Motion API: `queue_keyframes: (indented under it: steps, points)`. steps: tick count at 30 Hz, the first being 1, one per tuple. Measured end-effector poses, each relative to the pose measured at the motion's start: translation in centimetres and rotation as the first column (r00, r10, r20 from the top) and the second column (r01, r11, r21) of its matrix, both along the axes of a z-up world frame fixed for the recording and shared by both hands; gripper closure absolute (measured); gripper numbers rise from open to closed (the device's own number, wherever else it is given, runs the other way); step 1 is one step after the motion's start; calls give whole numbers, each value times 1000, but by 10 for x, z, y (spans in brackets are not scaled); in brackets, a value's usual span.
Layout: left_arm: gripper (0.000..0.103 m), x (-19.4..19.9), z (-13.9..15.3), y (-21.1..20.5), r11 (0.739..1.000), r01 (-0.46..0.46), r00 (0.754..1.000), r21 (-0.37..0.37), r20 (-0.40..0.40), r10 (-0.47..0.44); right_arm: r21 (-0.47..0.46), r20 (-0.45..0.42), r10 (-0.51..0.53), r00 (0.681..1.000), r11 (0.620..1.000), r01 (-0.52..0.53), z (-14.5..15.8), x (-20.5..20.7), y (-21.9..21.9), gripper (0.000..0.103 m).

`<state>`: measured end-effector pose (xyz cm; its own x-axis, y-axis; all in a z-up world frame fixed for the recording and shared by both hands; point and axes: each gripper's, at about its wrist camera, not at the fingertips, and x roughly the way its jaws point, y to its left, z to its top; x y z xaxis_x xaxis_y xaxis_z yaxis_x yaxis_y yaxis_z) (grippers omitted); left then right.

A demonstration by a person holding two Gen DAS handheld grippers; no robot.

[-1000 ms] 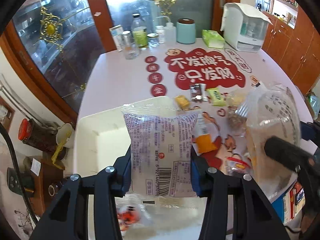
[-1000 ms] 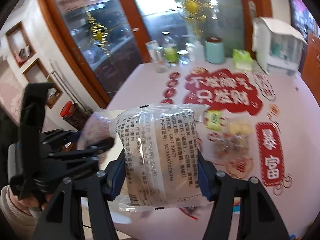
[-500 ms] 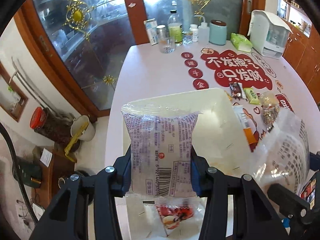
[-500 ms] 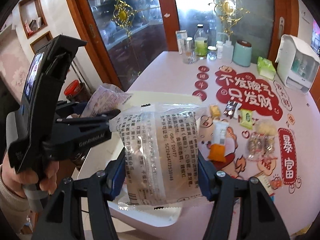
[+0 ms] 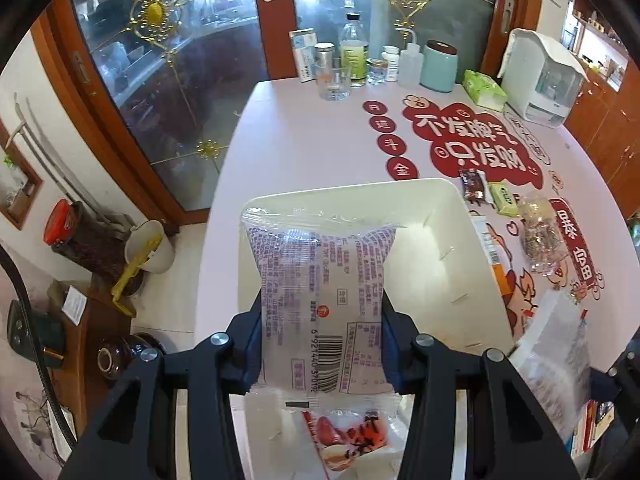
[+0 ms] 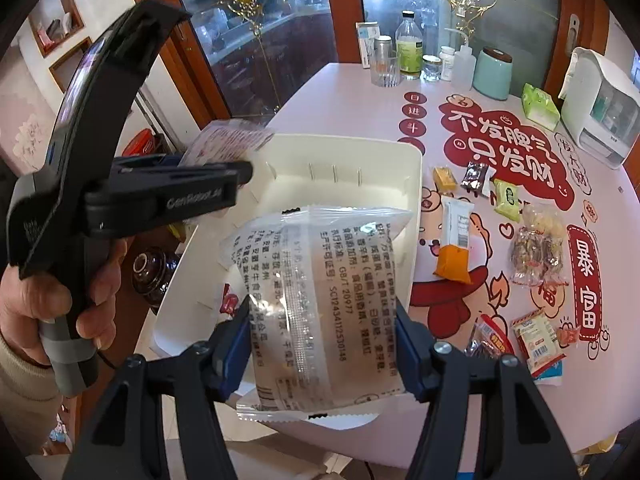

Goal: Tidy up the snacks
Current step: 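Carry both packets over the white tray and open both tools to release, then withdraw both tools from the tray toward the remaining snacks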

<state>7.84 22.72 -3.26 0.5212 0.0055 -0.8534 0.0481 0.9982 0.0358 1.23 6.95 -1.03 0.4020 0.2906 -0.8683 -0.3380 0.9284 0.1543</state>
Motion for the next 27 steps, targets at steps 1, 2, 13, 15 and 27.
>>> queue_keyframes:
  steps: [1,2,13,15,27]
  points:
    - [57,1,0,-3,1000,7,1000,1,1,-7,-4,-6,2,1000,1000,-2,-1,0,1,40]
    - [57,1,-1,-5,1000,14,1000,2,2,-14,-8,-9,5,1000,1000,-5,-2,0,1,40]
    - [56,5,-6,-11,999,35,999,7,-22,-35,-31,-24,15,1000,999,-16,-5,2,5,34]
    - [55,4,-6,-9,999,36,999,6,-29,-36,-34,-16,17,1000,999,-17,-3,2,6,34]
    - [16,-8,3,-18,996,53,998,67,30,-55,-45,22,35,999,998,-34,5,0,13,34]
